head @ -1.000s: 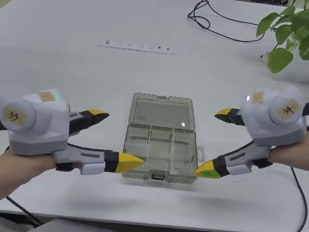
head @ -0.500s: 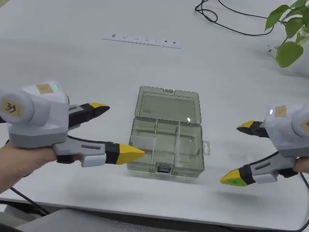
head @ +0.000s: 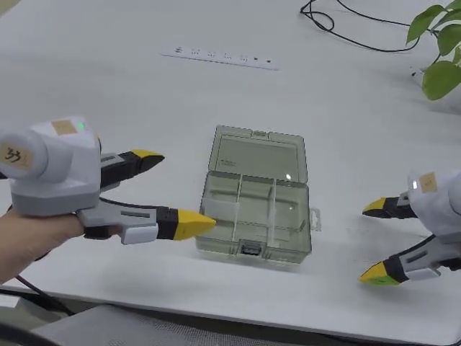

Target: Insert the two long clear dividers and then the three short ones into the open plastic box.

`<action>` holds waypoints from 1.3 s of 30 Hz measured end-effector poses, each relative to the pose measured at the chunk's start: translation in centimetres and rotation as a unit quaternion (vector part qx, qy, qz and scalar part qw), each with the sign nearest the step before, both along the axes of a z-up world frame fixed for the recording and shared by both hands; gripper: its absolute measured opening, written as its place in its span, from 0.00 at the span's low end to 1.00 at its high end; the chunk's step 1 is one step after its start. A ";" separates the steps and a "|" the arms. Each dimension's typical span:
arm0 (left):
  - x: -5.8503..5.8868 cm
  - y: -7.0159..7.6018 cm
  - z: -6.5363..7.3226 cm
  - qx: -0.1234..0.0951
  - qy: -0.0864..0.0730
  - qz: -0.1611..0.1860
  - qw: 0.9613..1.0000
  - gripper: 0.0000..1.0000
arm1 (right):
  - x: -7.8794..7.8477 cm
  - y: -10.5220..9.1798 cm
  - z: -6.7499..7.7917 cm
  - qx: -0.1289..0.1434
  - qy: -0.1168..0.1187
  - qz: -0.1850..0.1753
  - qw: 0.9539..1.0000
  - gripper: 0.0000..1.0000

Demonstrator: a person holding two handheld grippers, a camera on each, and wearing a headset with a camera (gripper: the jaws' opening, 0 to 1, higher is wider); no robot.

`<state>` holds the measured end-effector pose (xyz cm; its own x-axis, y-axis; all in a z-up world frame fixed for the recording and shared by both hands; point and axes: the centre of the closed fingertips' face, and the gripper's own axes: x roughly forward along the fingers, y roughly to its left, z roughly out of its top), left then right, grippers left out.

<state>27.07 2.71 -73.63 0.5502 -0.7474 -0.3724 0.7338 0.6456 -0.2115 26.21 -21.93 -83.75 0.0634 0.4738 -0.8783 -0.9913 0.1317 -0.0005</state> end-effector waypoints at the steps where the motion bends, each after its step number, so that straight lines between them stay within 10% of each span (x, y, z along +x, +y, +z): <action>1: 0.0 0.0 0.0 0.000 0.000 0.001 1.000 0.90 | 0.1 -0.1 -0.1 -0.005 -0.001 0.006 1.000 0.65; 12: -0.1 0.2 0.0 0.000 0.002 0.006 1.000 0.89 | 0.9 -1.1 -0.7 -0.044 -0.005 0.066 0.997 0.40; 39: 0.3 -0.9 0.6 -0.006 -0.007 -0.004 1.000 0.88 | 0.5 -0.7 -0.8 -0.067 -0.015 0.081 0.994 0.32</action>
